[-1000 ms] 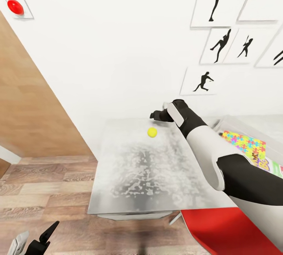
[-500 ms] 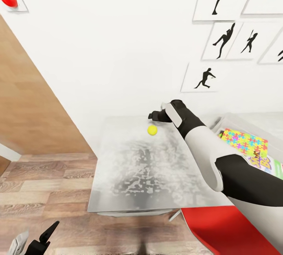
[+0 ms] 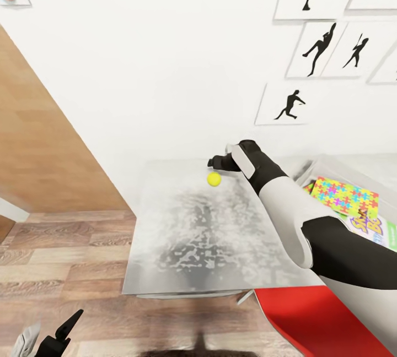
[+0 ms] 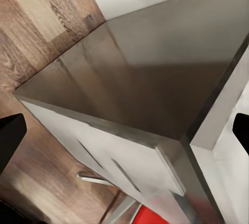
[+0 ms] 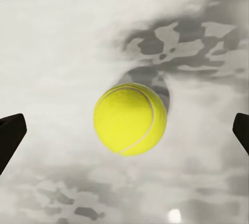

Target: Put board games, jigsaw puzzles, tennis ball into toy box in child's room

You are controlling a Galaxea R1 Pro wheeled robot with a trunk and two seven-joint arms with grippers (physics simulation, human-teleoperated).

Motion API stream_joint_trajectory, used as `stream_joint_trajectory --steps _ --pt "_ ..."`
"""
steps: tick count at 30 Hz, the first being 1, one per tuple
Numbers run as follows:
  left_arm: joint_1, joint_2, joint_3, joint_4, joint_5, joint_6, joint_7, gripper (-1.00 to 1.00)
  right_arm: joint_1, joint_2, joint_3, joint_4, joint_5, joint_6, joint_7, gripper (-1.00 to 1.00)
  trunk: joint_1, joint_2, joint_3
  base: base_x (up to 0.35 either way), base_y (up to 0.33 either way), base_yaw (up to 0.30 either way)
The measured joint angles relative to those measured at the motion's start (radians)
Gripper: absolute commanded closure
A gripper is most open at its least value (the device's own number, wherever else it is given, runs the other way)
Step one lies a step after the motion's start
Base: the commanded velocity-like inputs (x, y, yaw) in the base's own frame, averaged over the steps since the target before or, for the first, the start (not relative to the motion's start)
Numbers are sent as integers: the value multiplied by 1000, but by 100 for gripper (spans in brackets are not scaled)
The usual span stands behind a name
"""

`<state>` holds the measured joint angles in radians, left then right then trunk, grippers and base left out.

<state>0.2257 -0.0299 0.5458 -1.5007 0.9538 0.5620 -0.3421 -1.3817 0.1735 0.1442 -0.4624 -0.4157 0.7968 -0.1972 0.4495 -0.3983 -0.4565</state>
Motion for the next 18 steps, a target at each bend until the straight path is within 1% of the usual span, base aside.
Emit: stream_joint_trajectory --steps 5,13,18 --pt "0 0 0 0 0 0 0 -100 -2 -1 1 0 5 -1 0 -100 0 0 -8 0 0 0" --pt "0 0 0 0 0 0 -1 -100 -4 -1 5 0 29 -5 0 -100 0 0 -21 0 0 0" --pt "0 0 0 0 0 0 -1 -100 -5 0 8 0 35 -6 0 -100 0 0 -29 0 0 0"
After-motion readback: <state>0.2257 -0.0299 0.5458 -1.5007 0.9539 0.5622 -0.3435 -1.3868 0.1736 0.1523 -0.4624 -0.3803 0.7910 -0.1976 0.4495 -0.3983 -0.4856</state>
